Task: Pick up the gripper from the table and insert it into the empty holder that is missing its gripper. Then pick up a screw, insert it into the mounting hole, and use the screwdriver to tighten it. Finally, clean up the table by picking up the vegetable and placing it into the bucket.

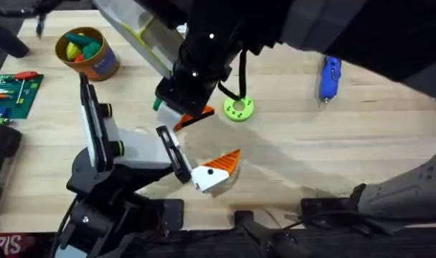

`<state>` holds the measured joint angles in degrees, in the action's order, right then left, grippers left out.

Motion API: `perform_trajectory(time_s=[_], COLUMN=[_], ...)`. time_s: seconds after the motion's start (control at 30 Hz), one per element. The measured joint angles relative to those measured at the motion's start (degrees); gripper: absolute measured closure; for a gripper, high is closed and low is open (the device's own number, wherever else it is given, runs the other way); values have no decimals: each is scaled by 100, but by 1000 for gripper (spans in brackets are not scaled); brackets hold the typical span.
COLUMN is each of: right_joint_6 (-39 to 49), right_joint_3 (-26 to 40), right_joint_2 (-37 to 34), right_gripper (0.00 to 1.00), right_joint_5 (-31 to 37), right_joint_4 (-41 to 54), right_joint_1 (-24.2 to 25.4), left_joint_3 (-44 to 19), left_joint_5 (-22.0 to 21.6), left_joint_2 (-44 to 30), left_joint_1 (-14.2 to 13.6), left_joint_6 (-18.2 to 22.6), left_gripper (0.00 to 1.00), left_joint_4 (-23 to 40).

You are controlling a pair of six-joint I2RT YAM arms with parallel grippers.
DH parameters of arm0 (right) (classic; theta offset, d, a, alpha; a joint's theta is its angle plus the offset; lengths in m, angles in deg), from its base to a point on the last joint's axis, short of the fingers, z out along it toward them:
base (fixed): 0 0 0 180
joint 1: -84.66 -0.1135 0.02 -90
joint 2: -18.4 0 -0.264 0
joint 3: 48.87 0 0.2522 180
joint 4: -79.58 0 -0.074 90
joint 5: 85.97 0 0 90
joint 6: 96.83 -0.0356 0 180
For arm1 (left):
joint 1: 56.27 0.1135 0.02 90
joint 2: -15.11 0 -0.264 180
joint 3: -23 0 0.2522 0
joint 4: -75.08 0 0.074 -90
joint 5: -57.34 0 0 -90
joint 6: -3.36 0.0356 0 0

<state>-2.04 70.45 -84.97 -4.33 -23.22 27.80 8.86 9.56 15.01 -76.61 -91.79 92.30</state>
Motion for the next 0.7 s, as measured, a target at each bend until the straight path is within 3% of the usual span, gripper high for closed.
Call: perform_trajectory(time_s=[0.1, 0.2, 0.3, 0.7], right_joint_6=[9, 29, 36, 36], right_joint_3=[2, 7, 7, 4], right_joint_2=[0, 0, -1, 231], right_gripper=[250, 54, 8, 8], right_joint_5=[79, 156, 154, 60], right_joint_4=[-30, -43, -46, 5], right_joint_1=[21, 100, 148, 445], left_joint_3=[0, 0, 0, 0], left_joint_5=[-4, -6, -6, -2], left_joint_2=[0, 0, 0, 0], left_joint_1=[2, 2, 2, 0], left_joint_6=[-9, -27, -27, -1], left_gripper=[14, 14, 14, 14], left_joint_4=[2, 2, 2, 0])
